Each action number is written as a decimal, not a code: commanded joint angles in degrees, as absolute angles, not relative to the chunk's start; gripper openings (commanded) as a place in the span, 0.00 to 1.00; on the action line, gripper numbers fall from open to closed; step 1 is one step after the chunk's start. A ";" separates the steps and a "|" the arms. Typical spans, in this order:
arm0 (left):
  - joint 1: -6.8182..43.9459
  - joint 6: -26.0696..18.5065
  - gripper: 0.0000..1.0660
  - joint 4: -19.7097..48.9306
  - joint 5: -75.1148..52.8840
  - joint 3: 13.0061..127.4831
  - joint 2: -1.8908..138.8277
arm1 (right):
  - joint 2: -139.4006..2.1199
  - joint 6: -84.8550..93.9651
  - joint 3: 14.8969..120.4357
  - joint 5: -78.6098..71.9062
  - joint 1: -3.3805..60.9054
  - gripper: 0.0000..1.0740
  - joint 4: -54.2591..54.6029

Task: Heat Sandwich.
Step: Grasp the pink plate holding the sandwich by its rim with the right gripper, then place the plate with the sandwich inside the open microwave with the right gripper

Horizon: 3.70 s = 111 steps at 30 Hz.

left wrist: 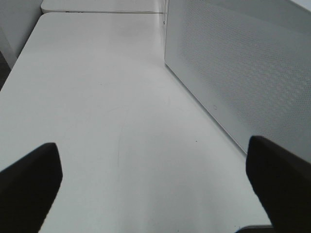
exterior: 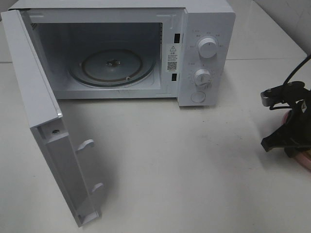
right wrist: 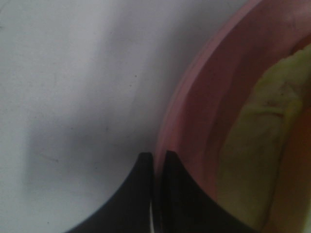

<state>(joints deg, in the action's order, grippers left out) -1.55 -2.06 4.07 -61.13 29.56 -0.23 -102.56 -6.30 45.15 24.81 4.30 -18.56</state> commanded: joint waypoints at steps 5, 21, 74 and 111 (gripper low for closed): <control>-1.66 -1.78 0.92 4.13 -61.19 29.56 -1.32 | -102.44 -6.88 45.03 26.64 4.07 0.00 -17.99; -1.66 -1.78 0.92 4.13 -61.19 29.56 -1.32 | -101.24 -9.97 45.03 28.82 5.67 0.00 -22.12; -1.66 -1.78 0.92 4.13 -61.19 29.56 -1.32 | -90.13 -18.56 44.81 52.71 32.09 0.00 -32.37; -1.66 -1.78 0.92 4.13 -61.19 29.56 -1.32 | -76.03 -2.06 37.59 50.36 53.86 0.01 -27.79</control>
